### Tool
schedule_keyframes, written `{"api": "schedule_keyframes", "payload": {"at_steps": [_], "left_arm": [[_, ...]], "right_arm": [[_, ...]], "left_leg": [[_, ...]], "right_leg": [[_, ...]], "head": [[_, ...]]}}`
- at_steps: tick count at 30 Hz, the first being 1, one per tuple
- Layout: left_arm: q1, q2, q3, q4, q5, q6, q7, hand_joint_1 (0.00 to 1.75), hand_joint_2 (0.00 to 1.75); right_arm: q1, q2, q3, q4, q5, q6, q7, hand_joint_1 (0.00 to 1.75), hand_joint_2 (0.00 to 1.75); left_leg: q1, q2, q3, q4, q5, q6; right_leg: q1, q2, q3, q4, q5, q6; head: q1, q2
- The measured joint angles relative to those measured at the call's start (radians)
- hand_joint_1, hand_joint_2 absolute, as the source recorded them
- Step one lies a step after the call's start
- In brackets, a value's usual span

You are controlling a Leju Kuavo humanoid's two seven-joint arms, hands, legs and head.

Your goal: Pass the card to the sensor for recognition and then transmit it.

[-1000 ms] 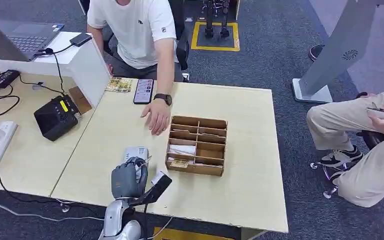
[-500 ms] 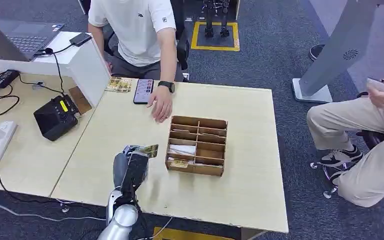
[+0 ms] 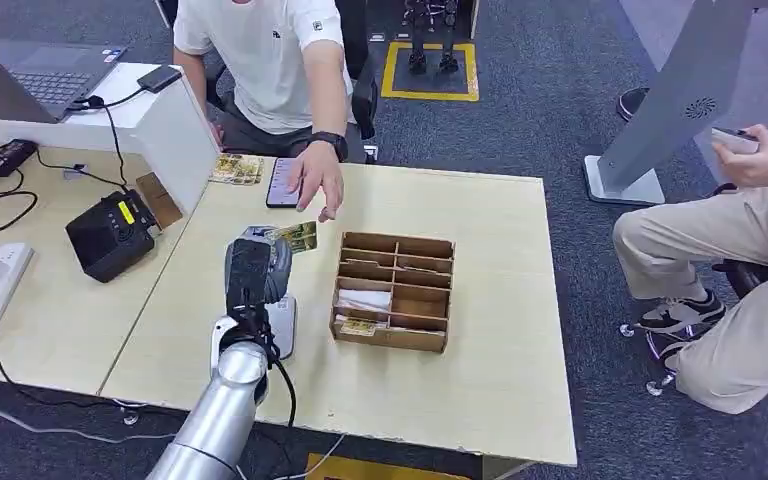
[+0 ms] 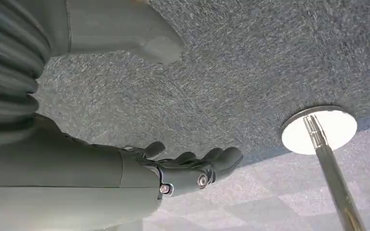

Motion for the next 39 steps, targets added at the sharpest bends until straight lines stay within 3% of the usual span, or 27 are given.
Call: {"api": "schedule_keyframes", "payload": {"at_steps": [13,15,21,28,35,39], "left_arm": [[-0.169,0.009,-0.018,0.148,0.048,0.028,0.028,1.75,1.75],[-0.193,0.009,-0.022,0.165,0.048,0.03,0.031,0.0,1.75],[-0.251,-0.002,-0.044,0.198,0.066,0.028,0.056,0.0,1.75],[-0.255,0.005,-0.068,0.195,0.091,0.051,0.038,0.0,1.75],[-0.156,0.049,-0.09,0.078,0.115,0.026,-0.06,0.0,1.75],[-0.045,0.084,-0.122,-0.074,0.132,-0.036,-0.134,0.0,1.75]], "right_arm": [[-0.002,0.0,0.0,0.016,0.019,0.0,-0.002,0.0,1.75],[-0.002,0.0,0.0,0.018,0.019,0.0,-0.002,0.0,1.75],[-0.005,0.0,0.0,0.027,0.014,0.0,-0.013,0.0,1.75],[-0.006,0.0,0.0,0.035,-0.006,0.0,-0.011,0.0,1.75],[-0.005,0.0,0.0,0.037,-0.022,0.0,0.0,0.0,1.75],[-0.005,0.0,0.0,0.037,-0.042,0.0,-0.007,0.0,1.75]], "left_leg": [[0.0,0.0,0.0,0.0,0.0,0.0],[0.0,0.0,0.0,0.0,0.0,0.0],[0.0,0.0,-0.001,0.0,0.0,0.0],[0.0,0.0,-0.001,0.0,0.0,0.0],[0.0,0.001,-0.001,0.0,0.0,0.0],[0.0,0.002,-0.002,0.0,0.0,-0.001]], "right_leg": [[0.0,0.0,0.0,0.0,0.0,0.0],[0.0,0.0,0.0,0.0,0.0,0.0],[0.0,0.0,0.0,0.0,0.0,0.0],[0.0,0.0,0.0,0.0,0.0,0.0],[0.0,0.001,-0.001,0.0,0.0,0.0],[0.0,0.002,-0.001,0.0,0.0,0.0]], "head": [[0.0,0.0],[0.0,0.0],[-0.001,0.0],[0.0,0.0],[0.0,0.0],[0.0,0.0]]}}
